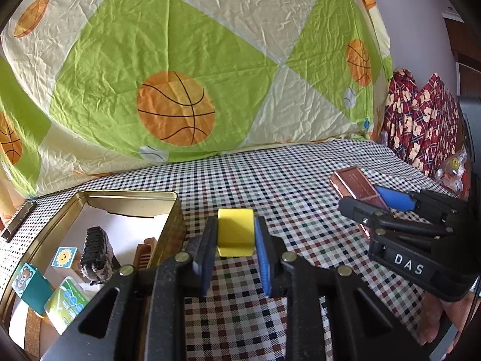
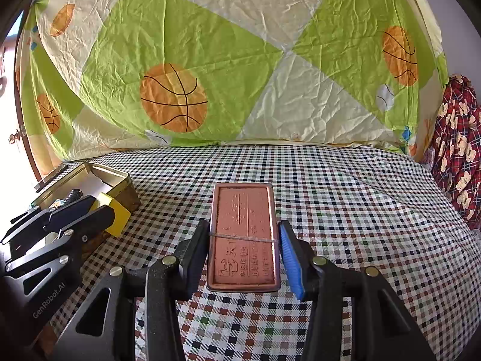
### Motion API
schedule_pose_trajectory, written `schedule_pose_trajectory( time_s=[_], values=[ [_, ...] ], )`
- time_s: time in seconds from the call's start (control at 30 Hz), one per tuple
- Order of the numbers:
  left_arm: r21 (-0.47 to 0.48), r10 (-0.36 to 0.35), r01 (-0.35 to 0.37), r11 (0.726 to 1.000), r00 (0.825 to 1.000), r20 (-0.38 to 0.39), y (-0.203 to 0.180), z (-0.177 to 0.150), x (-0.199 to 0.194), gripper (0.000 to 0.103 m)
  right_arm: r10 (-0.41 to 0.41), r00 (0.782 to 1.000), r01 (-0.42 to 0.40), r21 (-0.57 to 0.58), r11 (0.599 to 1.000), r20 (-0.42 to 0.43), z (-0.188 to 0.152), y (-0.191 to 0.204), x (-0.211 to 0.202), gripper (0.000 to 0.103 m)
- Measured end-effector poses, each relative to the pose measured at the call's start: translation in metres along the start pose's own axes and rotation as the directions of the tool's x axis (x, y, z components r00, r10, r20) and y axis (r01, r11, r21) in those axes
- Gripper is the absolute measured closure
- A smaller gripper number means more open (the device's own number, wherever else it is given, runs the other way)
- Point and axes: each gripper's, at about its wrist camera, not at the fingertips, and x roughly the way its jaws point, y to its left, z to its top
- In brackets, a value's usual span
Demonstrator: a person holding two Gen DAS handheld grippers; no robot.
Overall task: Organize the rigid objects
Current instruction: 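Lift the yellow cube with the left tool while the right tool lifts the copper case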
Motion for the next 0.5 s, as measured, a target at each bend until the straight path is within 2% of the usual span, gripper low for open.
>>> schedule_pose_trajectory(
  time_s=[0.5],
  values=[
    [-0.009, 0.014, -0.013, 1.0, 0.997, 0.079, 0.002, -0.004, -0.017, 0.079, -0.019, 0.996, 0.02, -0.002, 1.0, 0.081, -0.001, 0.0, -0.015, 0.054]
  ],
)
